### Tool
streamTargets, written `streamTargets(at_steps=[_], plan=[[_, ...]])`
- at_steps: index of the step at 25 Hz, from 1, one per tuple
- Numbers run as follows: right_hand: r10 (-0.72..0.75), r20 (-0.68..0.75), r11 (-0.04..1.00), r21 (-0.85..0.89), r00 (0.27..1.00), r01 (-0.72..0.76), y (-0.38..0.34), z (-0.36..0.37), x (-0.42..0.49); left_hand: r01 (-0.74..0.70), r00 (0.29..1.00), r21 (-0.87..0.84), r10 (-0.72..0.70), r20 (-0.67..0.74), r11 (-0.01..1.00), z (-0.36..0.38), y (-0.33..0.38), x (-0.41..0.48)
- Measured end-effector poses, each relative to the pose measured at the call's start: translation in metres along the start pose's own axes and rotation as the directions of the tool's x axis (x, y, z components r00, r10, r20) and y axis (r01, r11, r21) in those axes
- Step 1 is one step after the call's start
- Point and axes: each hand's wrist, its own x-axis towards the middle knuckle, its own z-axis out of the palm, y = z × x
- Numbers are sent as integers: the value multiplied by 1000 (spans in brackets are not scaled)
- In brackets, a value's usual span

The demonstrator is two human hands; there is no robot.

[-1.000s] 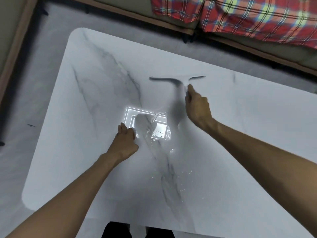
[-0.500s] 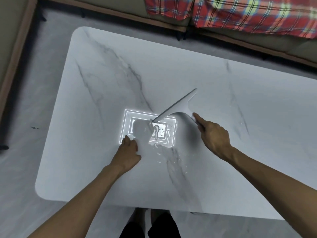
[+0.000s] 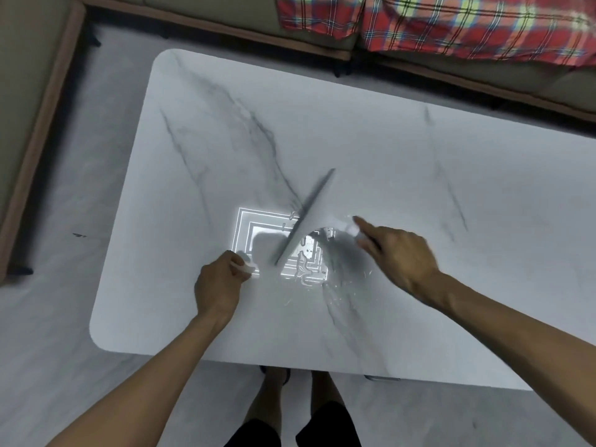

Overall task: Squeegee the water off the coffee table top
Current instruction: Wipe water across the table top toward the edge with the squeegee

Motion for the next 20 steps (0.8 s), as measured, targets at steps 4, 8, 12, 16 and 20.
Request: streamTargets(at_steps=[4,8,12,16,20], plan=[[-377,196,921,-25,906,389,-74,39,25,88,991,3,-87,-101,996,-5,-22,5],[-483,248,853,-81,840,515,-92,69,43,95,995,50,-95,3,994,4,-35,5],[-397,174,913,-30,901,407,-41,68,38,40,994,76,-48,98,996,25,-30,-3],[-236,71,970,-48,969,240,37,54,12,6,983,93,-23,184,996,55,-6,-18],[-54,81,995,-83,995,61,112,37,-23,-19,966,152,-21,259,988,81,17,-28]])
